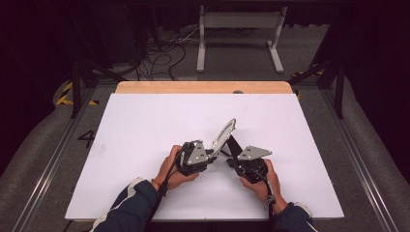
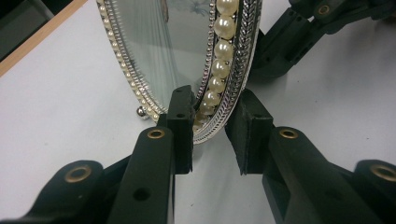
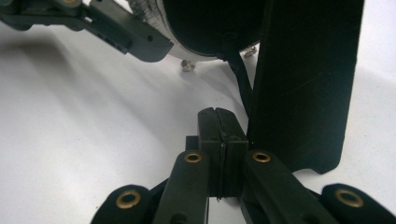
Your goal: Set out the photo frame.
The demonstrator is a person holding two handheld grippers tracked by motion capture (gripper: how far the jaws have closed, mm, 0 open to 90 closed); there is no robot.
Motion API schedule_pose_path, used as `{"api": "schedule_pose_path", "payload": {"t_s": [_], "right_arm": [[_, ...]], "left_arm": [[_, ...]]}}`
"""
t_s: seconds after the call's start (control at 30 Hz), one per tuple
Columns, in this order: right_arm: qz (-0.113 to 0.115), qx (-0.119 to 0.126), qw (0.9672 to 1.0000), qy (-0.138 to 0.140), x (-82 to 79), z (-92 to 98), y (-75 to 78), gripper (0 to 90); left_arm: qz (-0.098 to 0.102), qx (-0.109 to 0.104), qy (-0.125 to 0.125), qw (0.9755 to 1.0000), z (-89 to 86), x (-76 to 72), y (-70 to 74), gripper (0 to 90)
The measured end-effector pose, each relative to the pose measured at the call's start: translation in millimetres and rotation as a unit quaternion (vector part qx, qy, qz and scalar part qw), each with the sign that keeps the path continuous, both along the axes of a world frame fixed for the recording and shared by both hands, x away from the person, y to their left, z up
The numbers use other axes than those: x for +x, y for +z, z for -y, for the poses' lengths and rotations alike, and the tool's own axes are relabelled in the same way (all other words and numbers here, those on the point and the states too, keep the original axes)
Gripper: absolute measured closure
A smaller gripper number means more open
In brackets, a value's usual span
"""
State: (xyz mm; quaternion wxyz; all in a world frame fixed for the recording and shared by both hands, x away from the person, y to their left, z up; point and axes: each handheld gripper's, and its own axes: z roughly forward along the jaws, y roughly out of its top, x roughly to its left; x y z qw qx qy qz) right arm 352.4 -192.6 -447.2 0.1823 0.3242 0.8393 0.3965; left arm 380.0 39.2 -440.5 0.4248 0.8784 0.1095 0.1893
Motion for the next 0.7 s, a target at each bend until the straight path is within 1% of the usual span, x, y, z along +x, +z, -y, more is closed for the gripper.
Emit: {"api": "schedule_pose_path", "payload": {"t_s": [0.07, 0.2, 0.37, 0.6, 0.7], "right_arm": [[0.004, 0.002, 1.0, -0.005, 0.9, 1.8, -0.8, 90.0], [0.005, 0.0, 1.0, -0.008, 2.1, 3.1, -0.7, 90.0], [0.005, 0.002, 0.9999, -0.011, 3.7, 5.3, -0.9, 90.0], [0.005, 0.005, 0.9998, -0.018, 5.2, 7.3, -1.2, 90.0], [0.005, 0.005, 0.9998, -0.021, 6.3, 8.6, -1.2, 90.0]], "left_arm": [[-0.004, -0.003, 0.001, 1.0, 0.3, 0.0, 0.0, 71.2], [-0.005, -0.004, -0.002, 1.0, 1.2, -0.8, 0.0, 71.3], [-0.007, -0.005, -0.003, 1.0, 2.1, -0.8, 0.0, 70.9], [-0.016, -0.006, -0.004, 0.9999, 4.1, -0.4, 0.6, 70.6], [-0.012, -0.006, -0.005, 0.9999, 5.5, -1.0, 0.5, 70.4]]}}
